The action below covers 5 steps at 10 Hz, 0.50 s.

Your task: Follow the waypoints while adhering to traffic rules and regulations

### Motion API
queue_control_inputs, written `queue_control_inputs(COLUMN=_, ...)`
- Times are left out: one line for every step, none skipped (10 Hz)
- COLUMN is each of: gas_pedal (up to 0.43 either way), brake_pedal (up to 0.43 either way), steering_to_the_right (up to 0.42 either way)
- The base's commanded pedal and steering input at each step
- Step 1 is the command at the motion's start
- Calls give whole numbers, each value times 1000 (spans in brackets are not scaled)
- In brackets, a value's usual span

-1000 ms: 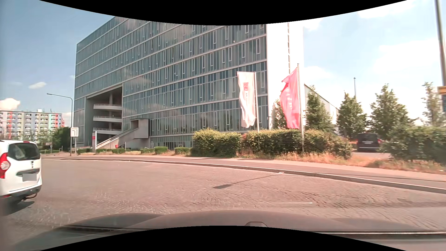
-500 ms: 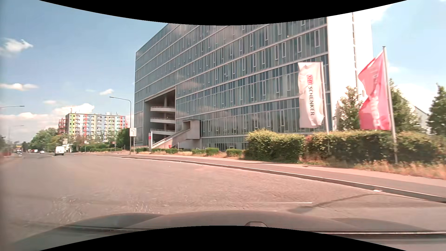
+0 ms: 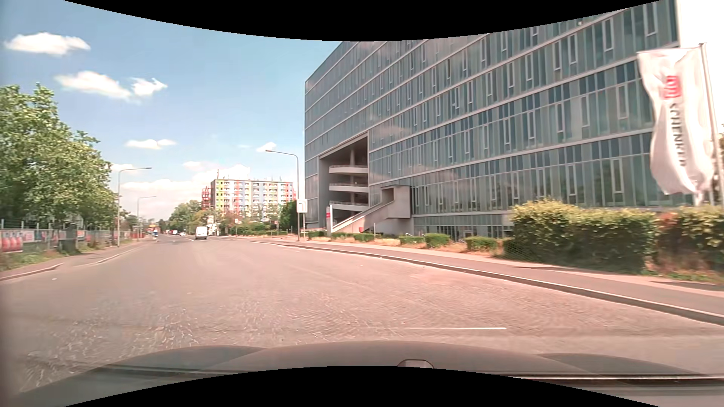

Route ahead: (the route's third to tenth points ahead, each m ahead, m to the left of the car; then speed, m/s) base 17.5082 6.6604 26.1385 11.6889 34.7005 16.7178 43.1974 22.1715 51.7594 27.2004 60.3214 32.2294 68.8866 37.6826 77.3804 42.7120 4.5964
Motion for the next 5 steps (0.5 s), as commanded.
queue_control_inputs(gas_pedal=268, brake_pedal=0, steering_to_the_right=-464)
queue_control_inputs(gas_pedal=268, brake_pedal=0, steering_to_the_right=-444)
queue_control_inputs(gas_pedal=268, brake_pedal=0, steering_to_the_right=-416)
queue_control_inputs(gas_pedal=268, brake_pedal=0, steering_to_the_right=-391)
queue_control_inputs(gas_pedal=268, brake_pedal=0, steering_to_the_right=-354)
